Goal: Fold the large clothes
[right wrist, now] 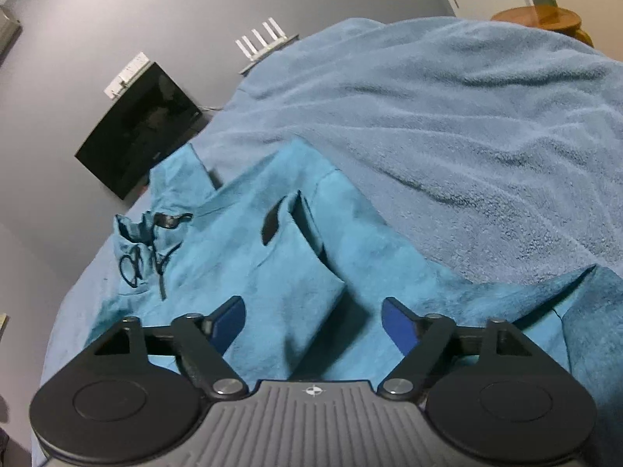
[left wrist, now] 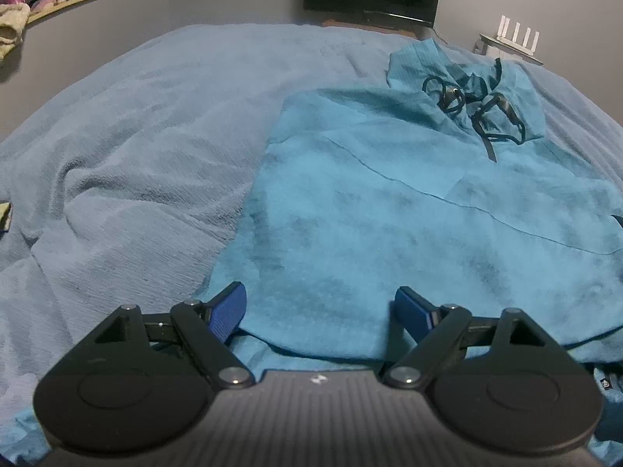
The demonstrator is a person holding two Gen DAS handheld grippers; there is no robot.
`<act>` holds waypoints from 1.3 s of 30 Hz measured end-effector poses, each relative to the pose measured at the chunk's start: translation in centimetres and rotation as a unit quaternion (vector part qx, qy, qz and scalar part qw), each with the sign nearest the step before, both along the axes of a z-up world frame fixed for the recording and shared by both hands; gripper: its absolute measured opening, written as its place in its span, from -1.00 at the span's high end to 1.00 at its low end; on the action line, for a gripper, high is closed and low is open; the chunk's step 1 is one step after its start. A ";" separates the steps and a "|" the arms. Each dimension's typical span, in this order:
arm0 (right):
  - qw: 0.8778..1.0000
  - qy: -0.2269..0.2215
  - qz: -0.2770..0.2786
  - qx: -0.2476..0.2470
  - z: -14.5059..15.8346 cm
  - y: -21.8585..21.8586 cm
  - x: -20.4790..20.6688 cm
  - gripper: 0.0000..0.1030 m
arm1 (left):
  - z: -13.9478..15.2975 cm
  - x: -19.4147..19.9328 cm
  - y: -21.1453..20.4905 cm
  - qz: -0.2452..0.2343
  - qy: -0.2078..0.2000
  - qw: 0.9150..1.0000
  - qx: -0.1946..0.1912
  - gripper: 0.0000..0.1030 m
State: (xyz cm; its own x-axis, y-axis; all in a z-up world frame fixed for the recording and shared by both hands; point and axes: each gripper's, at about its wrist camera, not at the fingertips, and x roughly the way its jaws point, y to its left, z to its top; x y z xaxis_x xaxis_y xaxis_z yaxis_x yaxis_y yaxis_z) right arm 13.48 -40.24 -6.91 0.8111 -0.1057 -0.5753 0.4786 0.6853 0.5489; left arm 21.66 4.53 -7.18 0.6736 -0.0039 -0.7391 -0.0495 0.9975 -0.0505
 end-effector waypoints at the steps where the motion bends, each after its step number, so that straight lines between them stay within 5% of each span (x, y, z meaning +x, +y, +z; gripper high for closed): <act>1: 1.000 -0.003 0.000 0.001 0.0 0.0 0.1 -0.69 | 0.1 -0.1 0.0 0.001 -0.002 1.000 0.002 -0.63; 22: 0.996 -0.062 0.048 -0.040 3.1 2.2 -4.2 -0.86 | 3.8 -4.6 0.0 0.007 -0.066 0.998 0.012 -0.63; 28: 0.994 -0.077 0.063 -0.052 5.2 2.8 -6.3 -0.86 | 5.4 -5.7 0.5 0.009 -0.025 0.999 0.030 -0.64; 33: 0.982 -0.069 0.081 -0.153 9.7 3.6 -8.4 -0.88 | 8.0 -7.9 2.0 -0.013 -0.015 0.998 0.062 -0.64; 37: 0.953 -0.048 0.123 -0.274 13.4 3.9 -10.1 -0.91 | 10.0 -9.8 5.4 -0.009 -0.009 1.000 0.010 -0.66; 39: 0.940 -0.049 0.126 -0.315 14.3 3.5 -11.7 -0.97 | 10.8 -11.0 7.0 -0.011 -0.013 1.000 0.022 -0.66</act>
